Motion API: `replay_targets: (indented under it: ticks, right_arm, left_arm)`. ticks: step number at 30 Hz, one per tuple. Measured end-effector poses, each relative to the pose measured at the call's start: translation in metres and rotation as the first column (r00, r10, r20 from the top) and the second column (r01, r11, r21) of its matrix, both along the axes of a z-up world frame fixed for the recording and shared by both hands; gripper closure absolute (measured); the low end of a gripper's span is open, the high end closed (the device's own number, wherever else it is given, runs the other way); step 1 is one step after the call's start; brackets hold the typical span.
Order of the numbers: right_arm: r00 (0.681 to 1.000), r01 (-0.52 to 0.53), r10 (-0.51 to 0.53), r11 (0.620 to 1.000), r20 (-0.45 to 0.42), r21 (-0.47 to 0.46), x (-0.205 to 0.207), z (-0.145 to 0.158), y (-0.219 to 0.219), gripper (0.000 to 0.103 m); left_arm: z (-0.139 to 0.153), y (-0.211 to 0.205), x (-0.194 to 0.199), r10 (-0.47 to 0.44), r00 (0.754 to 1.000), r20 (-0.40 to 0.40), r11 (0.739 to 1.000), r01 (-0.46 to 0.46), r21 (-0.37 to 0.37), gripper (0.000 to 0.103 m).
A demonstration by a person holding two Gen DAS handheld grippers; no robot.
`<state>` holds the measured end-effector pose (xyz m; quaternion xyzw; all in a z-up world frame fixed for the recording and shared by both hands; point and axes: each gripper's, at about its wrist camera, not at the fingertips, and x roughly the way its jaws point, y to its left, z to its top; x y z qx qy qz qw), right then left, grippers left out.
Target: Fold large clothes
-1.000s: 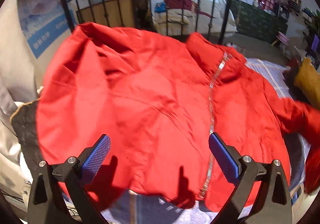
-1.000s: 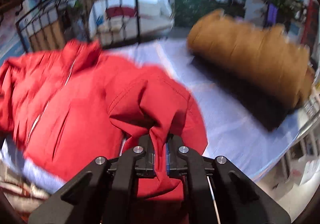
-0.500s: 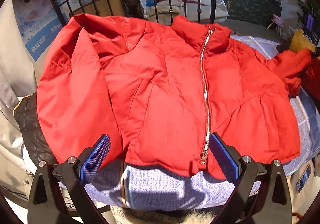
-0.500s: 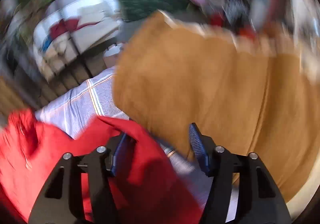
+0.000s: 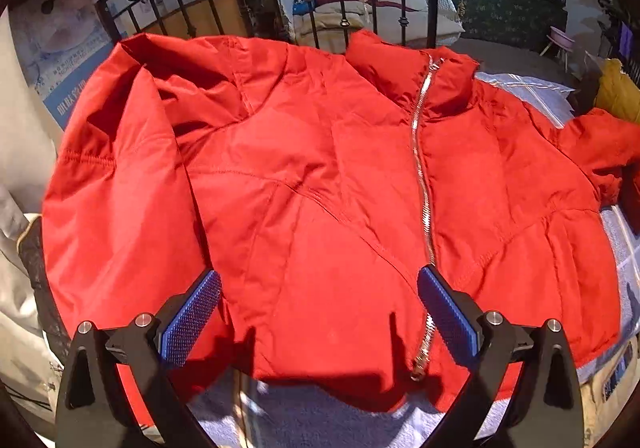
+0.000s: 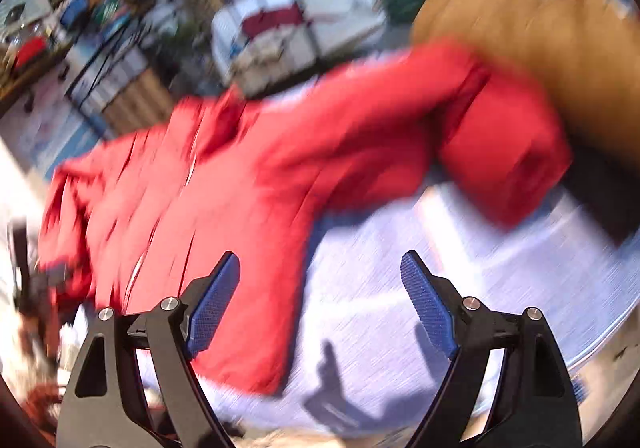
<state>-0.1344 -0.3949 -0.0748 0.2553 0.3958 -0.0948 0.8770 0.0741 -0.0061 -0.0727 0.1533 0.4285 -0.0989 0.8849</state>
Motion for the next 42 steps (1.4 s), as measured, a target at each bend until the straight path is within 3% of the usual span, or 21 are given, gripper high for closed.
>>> replay_targets:
  ticks: [3,8,12,13,14,15,17,20,22,24,27,28,29,30,31,32,34,36,40,41,42]
  right_arm:
    - [1.0,0.002,0.0,0.993,-0.02,0.115,0.003,-0.031,0.035,0.021]
    - [1.0,-0.01,0.013,0.989,-0.02,0.149,0.021,-0.043,0.069,0.021]
    - [0.997,-0.043,0.051,0.989,-0.058,0.143,0.045,-0.05,0.061,0.021]
    - [0.996,-0.04,0.05,0.989,-0.067,0.143,0.049,-0.05,0.062,0.021]
    - [0.996,-0.039,0.05,0.988,-0.069,0.151,0.053,-0.05,0.062,0.021]
    - [0.997,-0.038,0.049,0.986,-0.064,0.162,0.056,-0.048,0.063,0.021]
    - [0.997,-0.038,0.047,0.986,-0.056,0.161,0.06,-0.043,0.065,0.021]
    - [0.998,-0.03,0.038,0.99,-0.055,0.141,0.056,-0.038,0.067,0.021]
    - [0.998,-0.011,0.021,0.989,-0.064,0.15,0.05,-0.042,0.066,0.021]
    - [0.997,0.011,0.002,0.986,-0.075,0.167,0.042,-0.047,0.063,0.021]
    - [0.997,0.025,-0.01,0.982,-0.08,0.189,0.037,-0.052,0.062,0.021]
    - [0.997,0.027,-0.012,0.98,-0.08,0.195,0.037,-0.053,0.063,0.021]
    - [0.997,0.028,-0.013,0.979,-0.078,0.202,0.037,-0.054,0.064,0.021]
    - [0.997,0.031,-0.015,0.979,-0.078,0.204,0.037,-0.054,0.064,0.021]
    - [0.997,0.033,-0.018,0.979,-0.075,0.203,0.037,-0.052,0.065,0.021]
    - [0.998,0.032,-0.018,0.978,-0.067,0.205,0.036,-0.051,0.064,0.021]
    - [0.998,0.032,-0.021,0.977,-0.056,0.21,0.034,-0.048,0.065,0.021]
    - [0.998,0.033,-0.022,0.978,-0.058,0.208,0.032,-0.048,0.063,0.021]
    - [0.996,0.046,-0.026,0.97,-0.084,0.238,0.033,-0.057,0.057,0.021]
    - [0.996,0.05,-0.029,0.965,-0.084,0.257,0.033,-0.059,0.055,0.021]
    - [0.996,0.052,-0.031,0.961,-0.08,0.27,0.034,-0.061,0.054,0.021]
  left_arm:
    - [0.002,0.029,0.022,0.154,0.987,0.038,0.981,-0.157,0.113,0.006]
    - [0.028,0.104,0.008,0.345,0.928,0.14,0.924,-0.362,0.121,0.006]
    - [-0.003,0.135,0.003,0.39,0.917,-0.081,0.921,-0.387,0.052,0.006]
    - [-0.012,0.137,0.002,0.395,0.913,-0.104,0.918,-0.391,0.059,0.016]
    - [-0.019,0.138,0.002,0.395,0.912,-0.114,0.919,-0.389,0.069,0.037]
    - [-0.023,0.138,0.004,0.395,0.911,-0.117,0.918,-0.388,0.082,0.047]
    - [-0.017,0.144,0.01,0.398,0.909,-0.122,0.917,-0.393,0.066,0.08]
    - [0.029,0.161,0.029,0.403,0.915,-0.028,0.915,-0.402,0.017,0.088]
    - [0.075,0.176,0.044,0.43,0.89,0.15,0.896,-0.441,0.047,0.089]
    - [0.128,0.205,0.068,0.474,0.822,0.316,0.858,-0.511,0.043,0.089]
    - [0.167,0.255,0.12,0.555,0.741,0.378,0.79,-0.612,0.038,0.081]
    - [0.166,0.274,0.146,0.592,0.709,0.383,0.741,-0.665,0.086,0.065]
    - [0.16,0.288,0.166,0.627,0.676,0.386,0.686,-0.715,0.137,0.038]
    - [0.152,0.304,0.183,0.667,0.65,0.363,0.633,-0.752,0.185,0.025]
    - [0.147,0.315,0.193,0.685,0.648,0.334,0.622,-0.758,0.194,0.015]
    - [0.142,0.326,0.198,0.691,0.649,0.318,0.63,-0.757,0.174,0.015]
    - [0.132,0.348,0.194,0.733,0.618,0.283,0.605,-0.783,0.143,0.007]
    - [0.127,0.364,0.178,0.768,0.598,0.229,0.604,-0.795,0.049,0.006]
    - [0.124,0.364,0.126,0.783,0.597,0.176,0.614,-0.786,-0.065,0.006]
    - [0.128,0.356,0.104,0.757,0.625,0.189,0.651,-0.747,-0.137,0.006]
    - [0.128,0.342,0.085,0.716,0.671,0.196,0.699,-0.691,-0.187,0.006]
